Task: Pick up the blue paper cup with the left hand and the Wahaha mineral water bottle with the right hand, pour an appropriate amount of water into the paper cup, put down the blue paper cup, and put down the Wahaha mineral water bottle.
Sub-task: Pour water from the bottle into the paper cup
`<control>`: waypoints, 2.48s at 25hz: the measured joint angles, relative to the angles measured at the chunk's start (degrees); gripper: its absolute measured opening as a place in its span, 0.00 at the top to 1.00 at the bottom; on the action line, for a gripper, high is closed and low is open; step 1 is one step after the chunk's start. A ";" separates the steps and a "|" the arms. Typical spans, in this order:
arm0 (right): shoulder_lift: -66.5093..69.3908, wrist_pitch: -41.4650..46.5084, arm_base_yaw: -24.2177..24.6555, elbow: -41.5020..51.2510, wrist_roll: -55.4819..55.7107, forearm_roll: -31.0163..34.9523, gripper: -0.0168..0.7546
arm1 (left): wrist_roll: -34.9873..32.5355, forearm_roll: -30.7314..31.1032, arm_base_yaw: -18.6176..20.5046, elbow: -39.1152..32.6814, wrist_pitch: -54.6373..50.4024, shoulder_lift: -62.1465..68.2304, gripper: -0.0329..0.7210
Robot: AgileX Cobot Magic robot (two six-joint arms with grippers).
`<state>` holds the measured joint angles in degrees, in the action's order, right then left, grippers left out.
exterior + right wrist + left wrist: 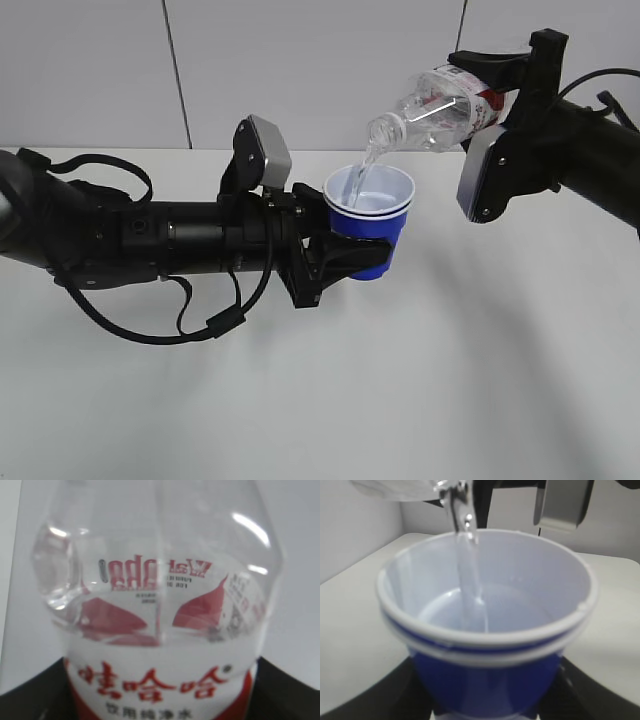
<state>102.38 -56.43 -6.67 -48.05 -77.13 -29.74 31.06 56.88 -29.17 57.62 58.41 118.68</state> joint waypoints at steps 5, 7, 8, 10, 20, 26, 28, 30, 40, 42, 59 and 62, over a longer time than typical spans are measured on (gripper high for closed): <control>0.00 0.00 0.00 0.00 -0.56 -0.10 0.37 | 0.00 0.13 0.00 0.00 0.00 0.00 0.39; 0.00 0.00 0.00 0.00 -0.71 -0.10 0.37 | 0.00 0.27 0.00 0.00 0.00 0.00 0.39; 0.00 0.00 0.00 0.00 -0.75 -0.10 0.37 | 0.00 0.27 0.00 0.00 0.00 0.00 0.39; 0.00 0.00 0.00 0.00 -0.82 -0.10 0.37 | 0.00 0.31 0.00 0.00 0.00 0.00 0.39; 0.00 -0.28 0.00 0.00 -0.97 -0.10 0.37 | 0.00 0.53 0.00 0.00 0.00 0.00 0.39; 0.00 -0.43 0.00 0.00 -1.04 -0.10 0.37 | 0.00 0.57 0.00 0.00 0.00 0.00 0.39; 0.00 -0.43 0.00 0.00 -1.04 -0.35 0.37 | 0.00 0.66 0.00 0.00 0.00 0.00 0.39; 0.00 -0.43 0.00 0.00 -1.04 -0.47 0.37 | 0.00 0.66 0.00 0.00 0.00 0.00 0.39; 0.00 -0.58 0.00 0.00 -1.91 -0.59 0.37 | 0.00 0.66 0.00 0.00 0.25 0.02 0.39; 0.00 -0.58 0.00 0.00 -2.14 -0.59 0.37 | 0.00 0.66 0.00 0.00 0.25 0.02 0.39; 0.00 -0.85 0.00 0.00 -2.38 -0.68 0.37 | 0.00 0.66 0.00 0.00 0.34 0.02 0.39; 0.00 -0.91 0.00 0.00 -2.47 -0.73 0.37 | 0.00 0.66 0.00 0.00 0.34 0.02 0.39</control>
<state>102.38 -57.34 -6.67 -48.05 -79.60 -30.47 31.06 57.54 -29.17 57.62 58.75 118.71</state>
